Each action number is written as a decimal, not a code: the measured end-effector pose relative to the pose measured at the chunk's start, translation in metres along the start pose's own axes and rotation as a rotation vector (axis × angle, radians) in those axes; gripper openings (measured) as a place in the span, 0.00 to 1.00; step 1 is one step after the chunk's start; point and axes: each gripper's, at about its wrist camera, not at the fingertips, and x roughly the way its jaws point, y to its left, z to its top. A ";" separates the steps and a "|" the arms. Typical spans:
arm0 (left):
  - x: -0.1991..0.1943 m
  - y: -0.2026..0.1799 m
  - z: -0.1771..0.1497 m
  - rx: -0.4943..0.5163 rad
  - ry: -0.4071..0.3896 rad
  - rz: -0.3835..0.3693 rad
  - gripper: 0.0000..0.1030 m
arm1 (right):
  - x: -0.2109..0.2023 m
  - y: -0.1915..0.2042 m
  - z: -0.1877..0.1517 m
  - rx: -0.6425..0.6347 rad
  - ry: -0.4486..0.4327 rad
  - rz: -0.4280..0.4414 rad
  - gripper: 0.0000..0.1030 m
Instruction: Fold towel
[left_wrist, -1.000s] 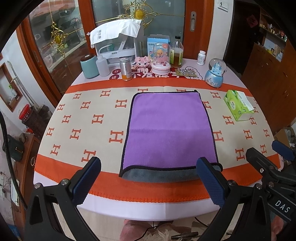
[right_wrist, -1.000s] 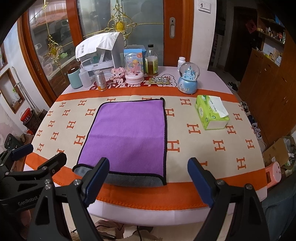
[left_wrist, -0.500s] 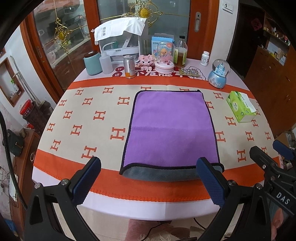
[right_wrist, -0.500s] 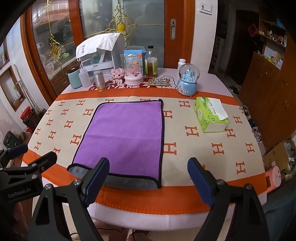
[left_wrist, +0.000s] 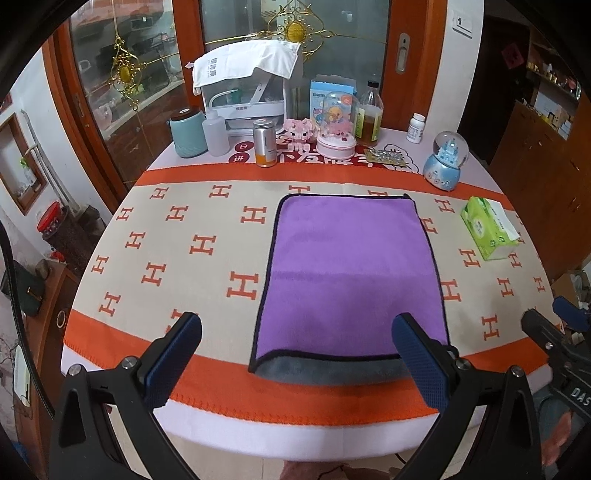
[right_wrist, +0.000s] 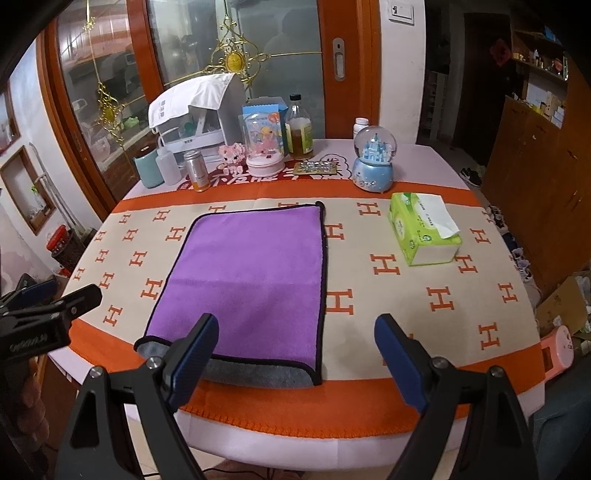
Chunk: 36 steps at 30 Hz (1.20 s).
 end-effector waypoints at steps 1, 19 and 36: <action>0.003 0.002 0.000 0.006 -0.002 -0.004 0.99 | 0.003 0.000 0.000 -0.009 0.005 0.008 0.84; 0.089 0.036 -0.040 0.264 0.083 -0.142 0.99 | 0.086 0.009 -0.033 -0.251 0.150 0.072 0.74; 0.154 0.033 -0.046 0.403 0.290 -0.364 0.67 | 0.136 -0.002 -0.050 -0.349 0.341 0.220 0.46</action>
